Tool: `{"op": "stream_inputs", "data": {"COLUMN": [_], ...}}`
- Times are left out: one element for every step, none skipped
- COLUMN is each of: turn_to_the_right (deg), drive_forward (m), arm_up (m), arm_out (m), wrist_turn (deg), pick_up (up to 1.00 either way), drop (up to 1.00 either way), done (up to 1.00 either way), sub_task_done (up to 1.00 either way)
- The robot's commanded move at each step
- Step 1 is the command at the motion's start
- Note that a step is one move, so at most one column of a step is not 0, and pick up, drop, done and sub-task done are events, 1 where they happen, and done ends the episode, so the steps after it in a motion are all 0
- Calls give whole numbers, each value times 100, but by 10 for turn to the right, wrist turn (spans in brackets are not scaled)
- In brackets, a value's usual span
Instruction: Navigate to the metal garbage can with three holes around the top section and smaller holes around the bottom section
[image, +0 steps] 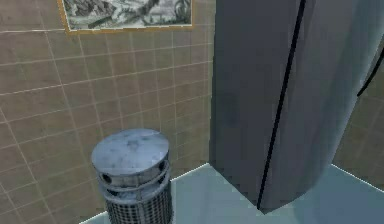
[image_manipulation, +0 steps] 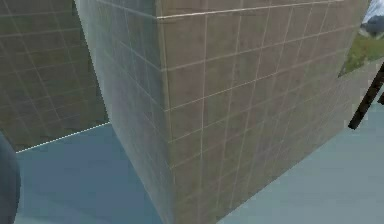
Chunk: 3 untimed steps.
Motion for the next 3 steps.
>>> {"op": "stream_inputs", "data": {"turn_to_the_right": [0, -210, 0], "drive_forward": [15, 0, 0], "arm_up": [0, 0, 0], "arm_out": [0, 0, 0], "wrist_turn": [0, 0, 0], "pick_up": [0, 0, 0], "drop": [0, 0, 0], "done": [0, 0, 100], "sub_task_done": [0, 0, 0]}}
